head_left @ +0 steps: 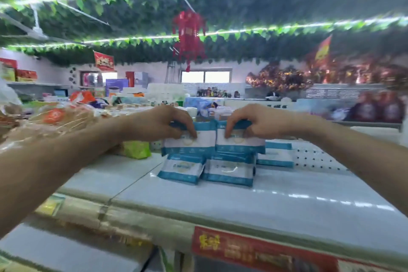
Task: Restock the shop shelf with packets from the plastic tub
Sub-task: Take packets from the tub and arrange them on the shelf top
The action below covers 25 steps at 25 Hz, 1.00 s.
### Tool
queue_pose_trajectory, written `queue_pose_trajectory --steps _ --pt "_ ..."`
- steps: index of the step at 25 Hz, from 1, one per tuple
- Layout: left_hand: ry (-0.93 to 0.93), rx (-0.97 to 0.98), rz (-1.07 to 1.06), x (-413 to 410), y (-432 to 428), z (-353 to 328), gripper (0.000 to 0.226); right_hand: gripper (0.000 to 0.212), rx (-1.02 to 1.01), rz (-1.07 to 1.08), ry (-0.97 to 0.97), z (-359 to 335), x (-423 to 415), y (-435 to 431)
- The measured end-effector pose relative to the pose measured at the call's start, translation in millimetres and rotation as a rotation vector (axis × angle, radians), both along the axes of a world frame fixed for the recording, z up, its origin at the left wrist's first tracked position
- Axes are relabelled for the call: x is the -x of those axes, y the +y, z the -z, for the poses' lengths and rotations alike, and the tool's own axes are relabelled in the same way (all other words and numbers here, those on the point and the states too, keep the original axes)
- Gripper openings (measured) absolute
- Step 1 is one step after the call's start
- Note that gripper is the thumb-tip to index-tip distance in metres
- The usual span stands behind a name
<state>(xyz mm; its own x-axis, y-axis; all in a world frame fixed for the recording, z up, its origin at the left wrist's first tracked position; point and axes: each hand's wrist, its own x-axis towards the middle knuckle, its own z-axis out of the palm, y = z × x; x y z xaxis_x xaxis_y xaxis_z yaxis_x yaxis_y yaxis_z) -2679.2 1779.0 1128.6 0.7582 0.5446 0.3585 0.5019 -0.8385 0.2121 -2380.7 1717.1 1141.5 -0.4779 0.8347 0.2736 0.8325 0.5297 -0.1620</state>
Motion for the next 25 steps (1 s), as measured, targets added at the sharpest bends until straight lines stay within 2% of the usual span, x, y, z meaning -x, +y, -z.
queue_pose_trajectory --steps 5,8,16,19,21,25 --pt "0.035 -0.019 0.103 -74 27 -3 0.042 0.046 -0.008 0.240 -0.040 17 -104 -7" --pt "0.016 -0.051 0.129 -91 38 -5 0.041 0.043 0.031 0.301 -0.044 42 -142 9" --pt "-0.055 -0.094 0.011 -107 56 2 0.042 0.032 -0.063 0.223 -0.047 96 -155 86" --pt "-0.085 -0.065 0.004 -118 57 2 0.042 0.019 -0.297 0.221 -0.227 106 -161 104" --pt "-0.109 -0.041 0.020 -133 57 1 0.041 0.020 -0.374 0.232 -0.278 112 -171 105" --pt "-0.127 -0.007 0.093 -183 61 0 0.038 0.034 -0.349 0.255 -0.096 106 -192 96"
